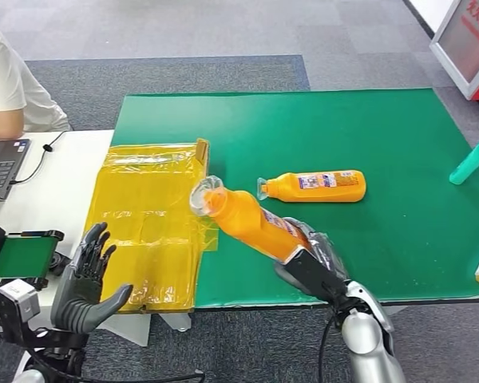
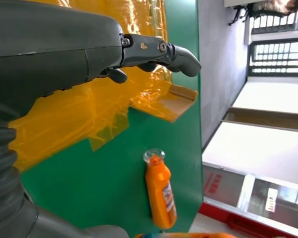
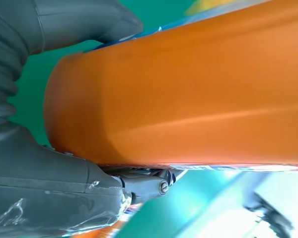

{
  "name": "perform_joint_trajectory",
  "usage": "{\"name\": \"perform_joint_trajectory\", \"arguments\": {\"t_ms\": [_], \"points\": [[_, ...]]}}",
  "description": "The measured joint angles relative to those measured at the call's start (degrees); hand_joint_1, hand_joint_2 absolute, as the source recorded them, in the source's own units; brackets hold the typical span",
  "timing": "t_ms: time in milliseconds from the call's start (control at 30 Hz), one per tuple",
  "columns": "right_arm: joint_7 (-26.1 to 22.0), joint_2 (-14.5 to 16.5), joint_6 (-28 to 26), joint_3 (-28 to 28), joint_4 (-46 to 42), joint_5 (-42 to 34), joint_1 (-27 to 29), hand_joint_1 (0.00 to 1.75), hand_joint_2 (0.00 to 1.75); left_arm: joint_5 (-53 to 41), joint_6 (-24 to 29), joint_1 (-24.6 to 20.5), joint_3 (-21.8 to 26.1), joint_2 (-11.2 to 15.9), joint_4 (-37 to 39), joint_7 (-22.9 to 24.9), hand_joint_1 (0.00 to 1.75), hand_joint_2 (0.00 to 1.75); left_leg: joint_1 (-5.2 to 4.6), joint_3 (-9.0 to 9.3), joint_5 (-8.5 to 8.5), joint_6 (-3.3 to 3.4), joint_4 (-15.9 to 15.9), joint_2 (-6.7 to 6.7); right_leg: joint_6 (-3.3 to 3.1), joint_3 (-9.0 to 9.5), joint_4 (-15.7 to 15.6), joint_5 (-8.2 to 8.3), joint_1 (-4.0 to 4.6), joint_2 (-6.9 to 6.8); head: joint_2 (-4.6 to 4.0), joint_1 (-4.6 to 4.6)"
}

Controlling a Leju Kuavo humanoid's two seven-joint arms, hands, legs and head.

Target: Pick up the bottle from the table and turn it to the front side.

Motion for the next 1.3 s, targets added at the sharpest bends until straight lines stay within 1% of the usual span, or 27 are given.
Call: {"name": "perform_joint_trajectory", "arguments": {"t_ms": [100, 200, 333, 433, 567, 700, 833, 1000, 1300], "points": [[-0.6, 0.0, -1.2, 2.4, -2.7, -2.6, 0.9, 1.75, 1.75, 2.0, 1.7, -0.8, -1.6, 0.1, -0.1, -0.1, 0.0, 1.75, 0.0, 0.0, 0.01, -0.01, 0.0, 0.0, 0.0, -0.01, 0.0, 0.0, 0.01, 0.0, 0.0, -0.01], [-2.6, 0.0, -3.6, 4.8, -5.0, -5.1, 1.9, 1.75, 1.75, 5.0, 3.6, -1.9, -3.8, 0.2, -0.2, -0.1, 0.0, 1.75, 0.0, 0.0, 0.02, -0.02, 0.0, 0.0, 0.0, -0.03, 0.0, 0.0, 0.01, 0.0, 0.0, -0.01], [-3.7, 0.0, -6.5, 7.6, -6.0, -5.8, 2.8, 1.75, 1.75, 6.2, 5.4, -4.1, -7.8, 0.6, -0.1, 0.0, 0.0, 1.75, 0.0, -0.01, 0.01, -0.02, 0.0, 0.0, 0.0, -0.03, 0.0, 0.0, 0.01, 0.0, -0.01, -0.01], [-3.8, 0.0, -7.0, 8.7, -6.0, -5.9, 3.1, 1.75, 1.75, 6.3, 5.7, -5.2, -9.8, 1.0, -0.1, 0.0, 0.0, 1.75, 0.0, -0.01, 0.02, -0.01, 0.0, 0.0, 0.0, -0.03, 0.0, 0.0, 0.01, 0.01, 0.0, -0.01], [-3.3, 0.0, -8.0, 9.4, -6.0, -6.2, 3.2, 1.75, 1.75, 6.2, 5.7, -6.3, -11.0, 1.3, 0.0, 0.1, 0.0, 1.75, 0.0, -0.02, 0.02, -0.01, 0.0, 0.0, 0.0, -0.04, 0.0, 0.01, 0.01, 0.0, 0.0, 0.0], [-1.8, 1.0, -11.0, 10.4, -5.0, -6.9, 2.9, 1.75, 1.75, 4.9, 6.6, -9.0, -13.2, 1.5, 0.4, 1.2, 0.0, 1.75, 0.0, -0.03, 0.03, -0.03, 0.0, 0.0, -0.01, -0.05, 0.0, 0.01, 0.02, 0.01, 0.0, -0.01], [-0.6, 1.9, -14.5, 12.4, -3.3, -5.1, 1.8, 1.75, 1.75, 2.1, 9.2, -12.5, -16.7, 1.8, 2.1, 2.9, 0.0, 1.75, 0.0, -0.03, 0.07, -0.04, 0.0, 0.0, -0.02, -0.05, 0.0, 0.03, 0.02, 0.0, 0.0, -0.01], [0.7, 2.1, -19.0, 15.3, -2.4, -0.8, 0.5, 1.75, 1.75, -3.2, 13.6, -16.2, -21.8, 2.1, 3.7, 4.9, 0.0, 1.75, 0.0, -0.04, 0.1, -0.01, 0.0, 0.0, 0.01, -0.05, 0.0, 0.06, 0.01, 0.0, 0.0, 0.0], [1.4, 2.1, -21.6, 17.2, -2.5, 1.4, -1.1, 1.75, 1.75, -5.3, 15.6, -19.7, -26.4, 2.3, 4.6, 5.8, 0.0, 1.75, 0.0, -0.07, 0.1, -0.02, 0.0, 0.0, 0.01, -0.1, 0.0, 0.05, 0.01, 0.01, 0.0, -0.01]]}}
